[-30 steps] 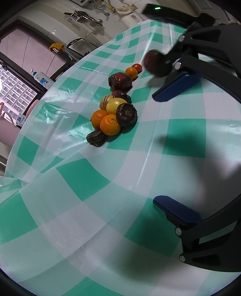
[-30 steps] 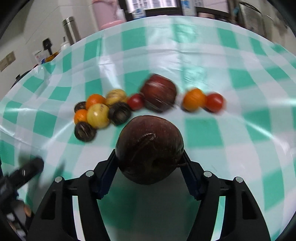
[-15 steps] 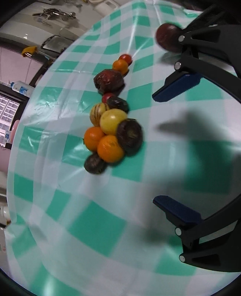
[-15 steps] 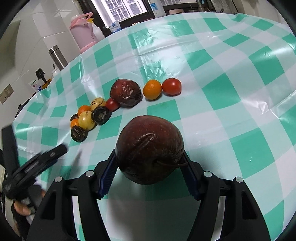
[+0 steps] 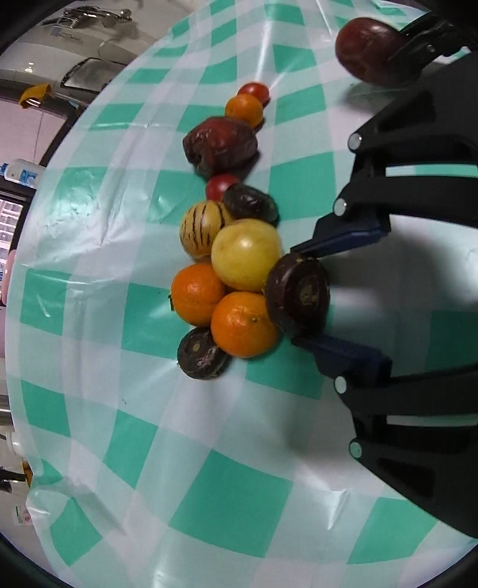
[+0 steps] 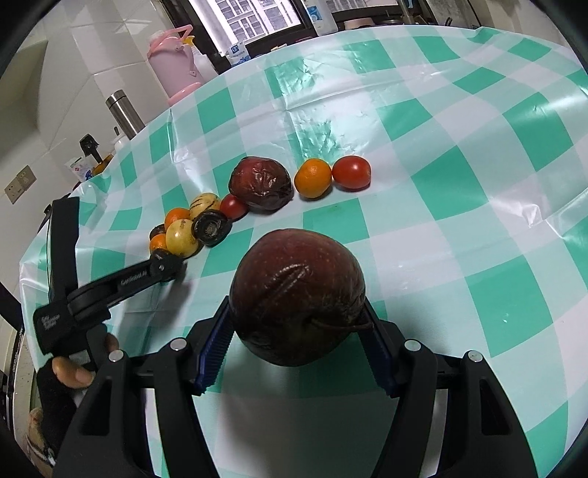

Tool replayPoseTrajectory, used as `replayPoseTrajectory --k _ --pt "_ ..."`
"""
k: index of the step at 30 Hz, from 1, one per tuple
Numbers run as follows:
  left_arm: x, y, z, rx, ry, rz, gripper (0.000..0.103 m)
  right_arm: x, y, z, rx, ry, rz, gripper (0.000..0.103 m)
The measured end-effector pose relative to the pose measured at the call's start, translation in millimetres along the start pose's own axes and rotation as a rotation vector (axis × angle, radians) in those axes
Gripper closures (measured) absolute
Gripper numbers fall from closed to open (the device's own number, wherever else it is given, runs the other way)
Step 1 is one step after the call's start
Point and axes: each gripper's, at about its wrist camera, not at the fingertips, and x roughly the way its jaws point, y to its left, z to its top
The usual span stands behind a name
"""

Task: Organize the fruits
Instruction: 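Grasp another dark mangosteen with the left tool while the right tool holds the apple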

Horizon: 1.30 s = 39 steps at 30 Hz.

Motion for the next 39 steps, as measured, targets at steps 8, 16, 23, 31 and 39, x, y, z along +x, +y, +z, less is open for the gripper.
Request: replayPoseTrajectory --k 8,16,23,31,39 --pt "-34 8 -23 0.004 -0.083 -0.017 0.061 1 1 0 -0.004 0.001 -0.001 0.039" --pt "-42 8 -31 0.012 -0.098 -0.030 0.061 1 1 0 -0.005 0.001 -0.001 0.039" --pt "-38 9 -29 0.003 -0.090 -0.034 0.060 3 2 1 -0.004 0.008 -0.009 0.039" --pt "-38 14 -29 -0.024 -0.090 -0.031 0.060 5 1 1 0.000 0.017 -0.019 0.039" --pt "-69 9 -56 -0.018 -0.090 -0.020 0.060 0 -10 1 0.069 0.034 0.013 0.039"
